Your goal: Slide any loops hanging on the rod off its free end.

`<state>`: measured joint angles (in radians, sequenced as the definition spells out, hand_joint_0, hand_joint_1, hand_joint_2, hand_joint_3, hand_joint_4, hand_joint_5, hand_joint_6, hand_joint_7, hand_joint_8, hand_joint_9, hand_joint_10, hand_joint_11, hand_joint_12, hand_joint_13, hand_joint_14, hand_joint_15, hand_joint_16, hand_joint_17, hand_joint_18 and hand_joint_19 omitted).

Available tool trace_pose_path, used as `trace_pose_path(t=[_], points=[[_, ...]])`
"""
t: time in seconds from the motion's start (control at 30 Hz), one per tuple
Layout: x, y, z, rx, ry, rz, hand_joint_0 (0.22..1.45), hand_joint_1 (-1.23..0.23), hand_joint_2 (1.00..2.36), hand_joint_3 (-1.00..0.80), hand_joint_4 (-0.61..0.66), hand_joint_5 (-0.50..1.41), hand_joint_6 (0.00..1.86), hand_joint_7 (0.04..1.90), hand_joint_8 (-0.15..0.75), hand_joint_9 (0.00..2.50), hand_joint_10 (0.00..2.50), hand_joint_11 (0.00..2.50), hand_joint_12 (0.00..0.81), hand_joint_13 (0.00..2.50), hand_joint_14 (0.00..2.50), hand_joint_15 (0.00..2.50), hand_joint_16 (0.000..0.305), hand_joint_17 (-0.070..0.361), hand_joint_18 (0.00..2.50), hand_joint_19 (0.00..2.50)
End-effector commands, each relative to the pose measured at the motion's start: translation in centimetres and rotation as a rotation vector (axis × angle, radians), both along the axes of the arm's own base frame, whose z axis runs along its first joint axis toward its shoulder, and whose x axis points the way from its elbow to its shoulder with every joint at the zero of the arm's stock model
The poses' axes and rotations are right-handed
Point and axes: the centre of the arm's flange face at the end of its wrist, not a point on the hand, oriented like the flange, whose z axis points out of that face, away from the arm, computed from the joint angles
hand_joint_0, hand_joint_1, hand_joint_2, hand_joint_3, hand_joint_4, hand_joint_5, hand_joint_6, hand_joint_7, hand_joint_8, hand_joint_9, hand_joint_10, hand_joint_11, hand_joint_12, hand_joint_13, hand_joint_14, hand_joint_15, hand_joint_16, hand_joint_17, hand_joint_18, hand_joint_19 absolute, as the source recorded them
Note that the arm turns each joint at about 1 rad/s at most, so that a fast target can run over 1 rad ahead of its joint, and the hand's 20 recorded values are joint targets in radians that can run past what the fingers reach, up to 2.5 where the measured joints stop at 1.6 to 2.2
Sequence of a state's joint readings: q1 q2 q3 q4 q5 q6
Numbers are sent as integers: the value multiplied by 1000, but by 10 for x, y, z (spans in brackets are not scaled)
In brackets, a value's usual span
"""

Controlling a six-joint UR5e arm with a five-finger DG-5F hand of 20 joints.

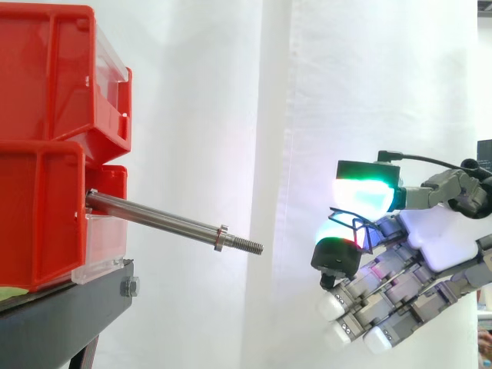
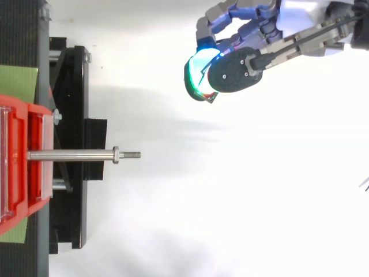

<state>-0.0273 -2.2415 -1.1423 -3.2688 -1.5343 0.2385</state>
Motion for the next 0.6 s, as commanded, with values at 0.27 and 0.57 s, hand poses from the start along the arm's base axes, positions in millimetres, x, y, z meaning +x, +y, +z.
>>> trace_pose_path(t=[0.27,0.57], points=[[-7,1,14,-12,78,12,659,-832,1000,-500,122,-199,793,1098,213,605,4,122,245,544,0,33,34,76,543,258],[-18,2,37,-139,90,91,607,-804,1000,-500,132,-194,783,1122,215,609,4,122,244,535,1,41,34,76,529,273]])
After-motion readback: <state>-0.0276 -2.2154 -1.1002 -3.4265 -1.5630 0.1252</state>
